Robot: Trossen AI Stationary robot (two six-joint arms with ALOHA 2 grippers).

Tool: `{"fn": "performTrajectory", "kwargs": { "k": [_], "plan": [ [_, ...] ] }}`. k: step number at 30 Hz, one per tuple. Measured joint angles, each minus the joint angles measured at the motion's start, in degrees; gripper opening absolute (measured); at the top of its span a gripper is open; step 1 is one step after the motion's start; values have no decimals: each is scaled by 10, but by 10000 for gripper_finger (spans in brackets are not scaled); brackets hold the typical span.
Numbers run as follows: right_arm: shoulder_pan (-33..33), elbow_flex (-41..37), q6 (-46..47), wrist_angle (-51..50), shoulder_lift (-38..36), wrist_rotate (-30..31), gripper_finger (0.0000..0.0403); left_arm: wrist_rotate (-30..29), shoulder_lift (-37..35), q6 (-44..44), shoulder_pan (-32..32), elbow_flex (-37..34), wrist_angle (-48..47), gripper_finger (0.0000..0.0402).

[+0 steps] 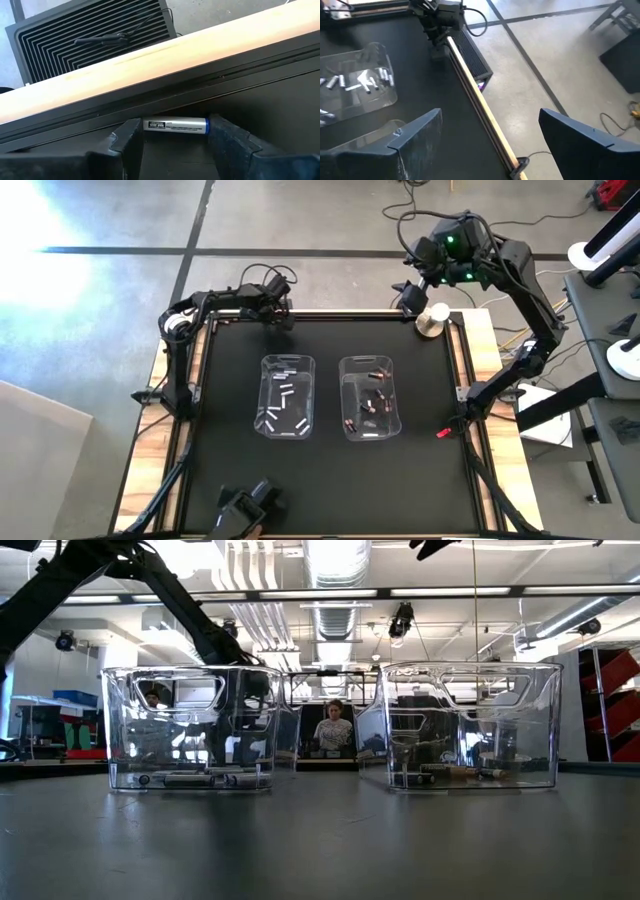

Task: Sort batteries
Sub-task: Put the white battery into the left transparent bin

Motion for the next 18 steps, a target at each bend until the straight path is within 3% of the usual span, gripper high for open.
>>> {"fn": "performTrajectory", "kwargs": {
  "k": [10, 18],
  "plan": [
    [-1, 3, -21, 6, 0, 7, 325, -26, -32, 48, -32, -2, -5, 171],
    [-28, -4, -21, 32, 8, 7, 310, -10, -170, 142, -106, 0, -19, 170]
  ]
}}
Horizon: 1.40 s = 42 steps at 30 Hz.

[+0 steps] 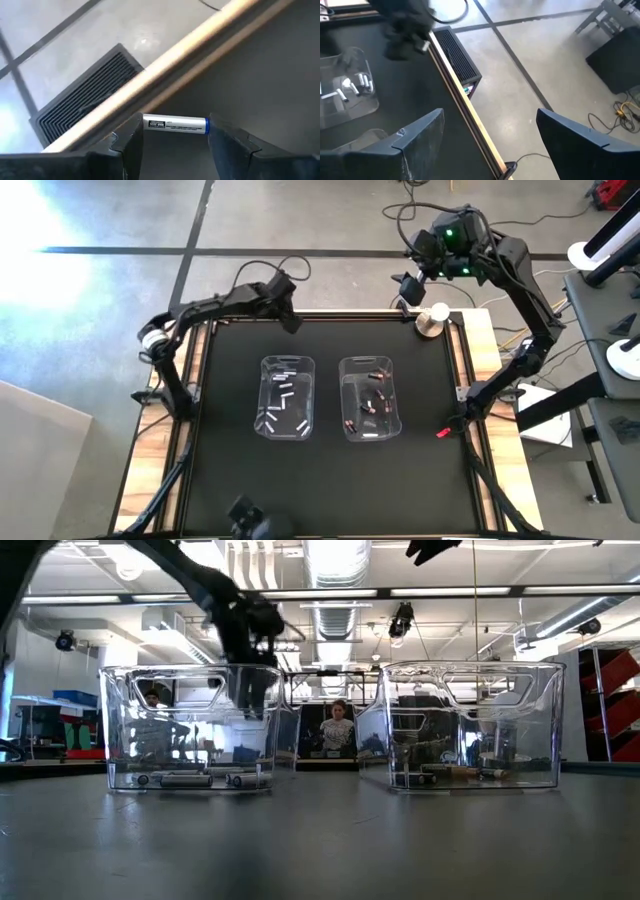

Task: Sort batteries
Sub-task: Put the white battery into the left transparent bin

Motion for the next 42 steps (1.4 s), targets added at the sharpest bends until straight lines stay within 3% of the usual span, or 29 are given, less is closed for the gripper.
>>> {"fn": "performTrajectory", "kwargs": {
  "k": [7, 13, 22, 30, 35, 39, 42],
  "plan": [
    [-2, -7, 8, 7, 7, -3, 294, 28, -115, -34, -99, 1, -74, 170],
    [44, -10, 25, 9, 11, -32, 277, 27, -174, -98, -208, 1, -133, 170],
    [224, -10, 157, 2, 10, -29, 242, 26, -206, -154, -374, 0, -161, 170],
    [417, -43, 325, 1, 10, 85, 216, 9, -196, -184, -520, -9, -157, 169],
    [490, -71, 399, 6, 10, 106, 210, 0, -182, -181, -527, -54, -155, 169],
    [525, -86, 454, 5, 13, 125, 210, 4, -181, -190, -486, -112, -134, 169],
    [552, -94, 486, 4, 16, 136, 210, 39, -181, -196, -444, -154, -104, 169]
  ]
}}
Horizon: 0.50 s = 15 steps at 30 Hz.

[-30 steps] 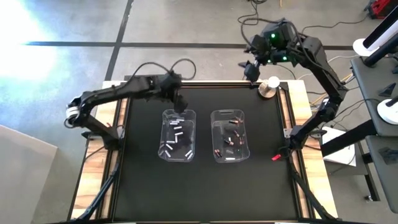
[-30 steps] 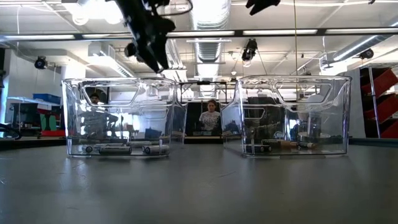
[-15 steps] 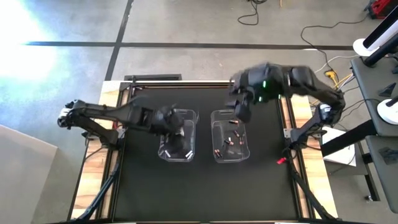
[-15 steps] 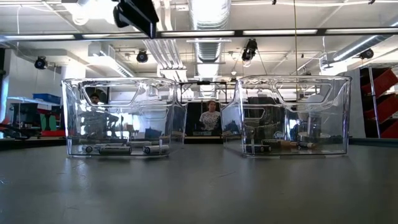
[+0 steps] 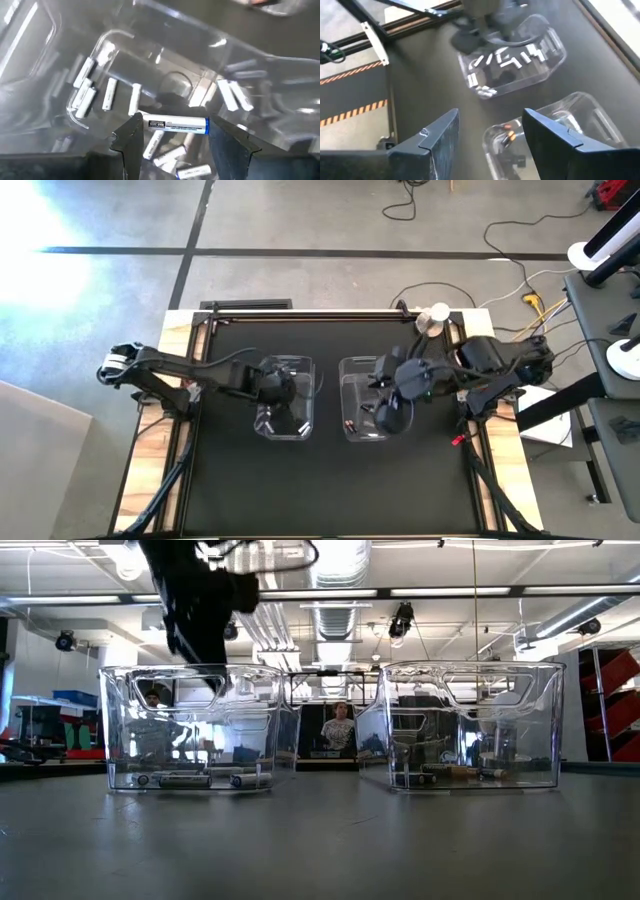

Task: Sort batteries
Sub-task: Put the white battery into the left transparent bin

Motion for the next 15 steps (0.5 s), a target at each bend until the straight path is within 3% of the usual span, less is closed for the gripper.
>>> {"fn": "performTrajectory", "kwargs": {
  "k": [7, 15],
  "plan": [
    [40, -3, 19, 5, 9, 13, 205, 38, 42, -30, 56, -37, 35, 169],
    [30, -4, -20, 7, 13, 30, 206, 37, 154, -43, 59, 12, 0, 169]
  ]
}}
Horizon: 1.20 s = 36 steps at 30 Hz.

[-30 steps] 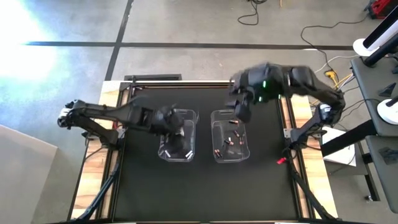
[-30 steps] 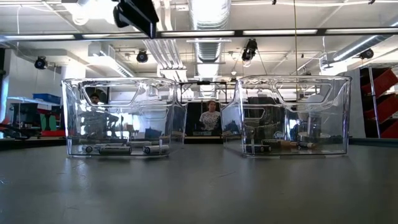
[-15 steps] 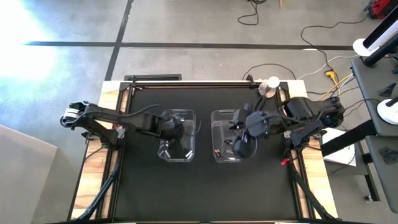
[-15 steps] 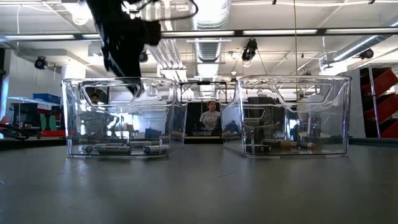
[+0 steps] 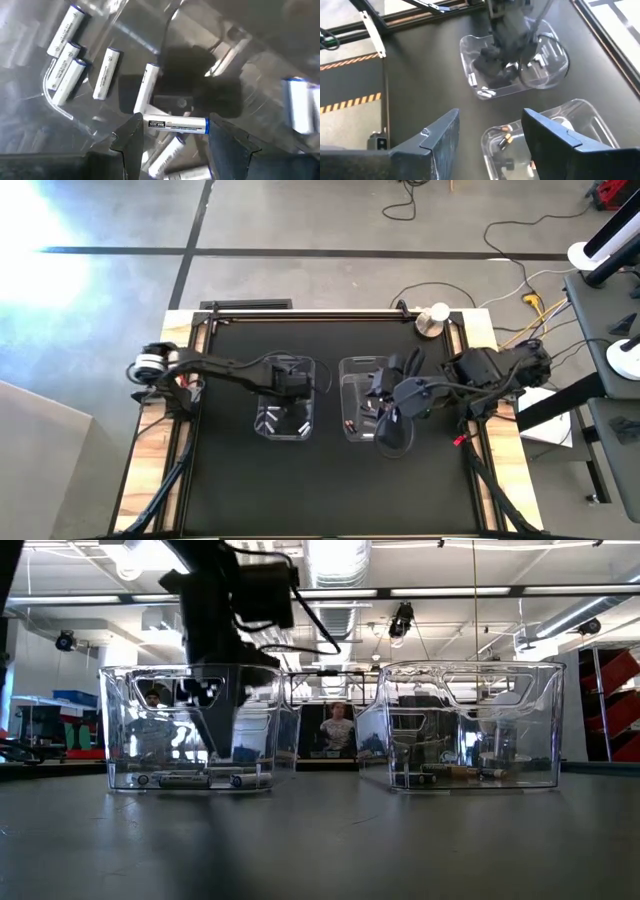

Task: Sort batteries
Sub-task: Put the white battery into the left transparent bin, then put the black battery into the right transparent bin

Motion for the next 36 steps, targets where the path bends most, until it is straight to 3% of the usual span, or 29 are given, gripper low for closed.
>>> {"fn": "performTrajectory", "kwargs": {
  "k": [7, 11, 17, 24, 27, 30, 36],
  "plan": [
    [-21, 1, -9, 0, 0, 0, 207, 0, 75, 0, 0, 34, -9, 171],
    [-28, 1, -11, 0, 0, 0, 208, 15, 89, -8, 1, 49, -12, 196],
    [-38, 3, -12, -1, -2, -1, 208, 19, 86, -13, 0, 77, -57, 245],
    [-39, 51, -40, 13, -5, -2, 208, -3, 45, 8, 10, 181, -155, 269],
    [-43, 67, -66, 14, -5, 6, 208, -32, 17, 10, 40, 228, -191, 267],
    [-43, 74, -78, 14, -5, 59, 208, -73, -19, 10, 92, 242, -202, 265],
    [-43, 74, -87, 8, -8, 88, 224, -71, -87, 1, 266, 182, -203, 265]
  ]
}}
